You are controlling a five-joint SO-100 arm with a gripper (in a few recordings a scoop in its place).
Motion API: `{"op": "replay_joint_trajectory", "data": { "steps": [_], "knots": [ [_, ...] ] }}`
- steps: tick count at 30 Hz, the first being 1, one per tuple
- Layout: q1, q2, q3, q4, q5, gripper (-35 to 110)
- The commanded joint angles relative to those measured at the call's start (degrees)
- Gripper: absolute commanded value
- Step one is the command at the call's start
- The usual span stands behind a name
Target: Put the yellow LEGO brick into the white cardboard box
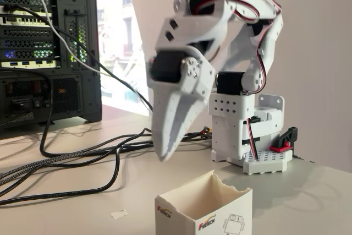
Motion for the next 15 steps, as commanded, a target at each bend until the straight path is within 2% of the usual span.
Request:
{"op": "replay_joint_trajectory", "data": {
  "steps": [1,15],
  "knots": [
    [0.0,14.41,7.38,-2.11,-0.18,-9],
    [2.64,34.19,13.27,7.12,0.26,-9]
  ]
}}
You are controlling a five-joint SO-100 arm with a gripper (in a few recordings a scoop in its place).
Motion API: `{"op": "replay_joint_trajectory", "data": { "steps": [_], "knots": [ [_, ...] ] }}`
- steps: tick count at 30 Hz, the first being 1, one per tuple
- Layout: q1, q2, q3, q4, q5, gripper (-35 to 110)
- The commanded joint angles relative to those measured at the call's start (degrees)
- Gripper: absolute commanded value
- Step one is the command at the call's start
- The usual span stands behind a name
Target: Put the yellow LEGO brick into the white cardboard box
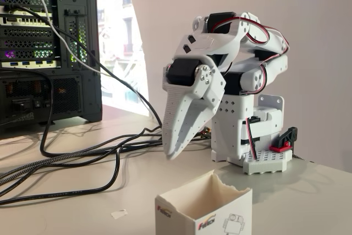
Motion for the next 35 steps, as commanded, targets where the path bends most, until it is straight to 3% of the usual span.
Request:
{"op": "replay_joint_trajectory", "data": {
  "steps": [1,35],
  "knots": [
    [1.14,6.15,-0.09,2.2,-1.05,-9],
    [3.34,7.21,0.18,3.08,-1.76,-9]
  ]
}}
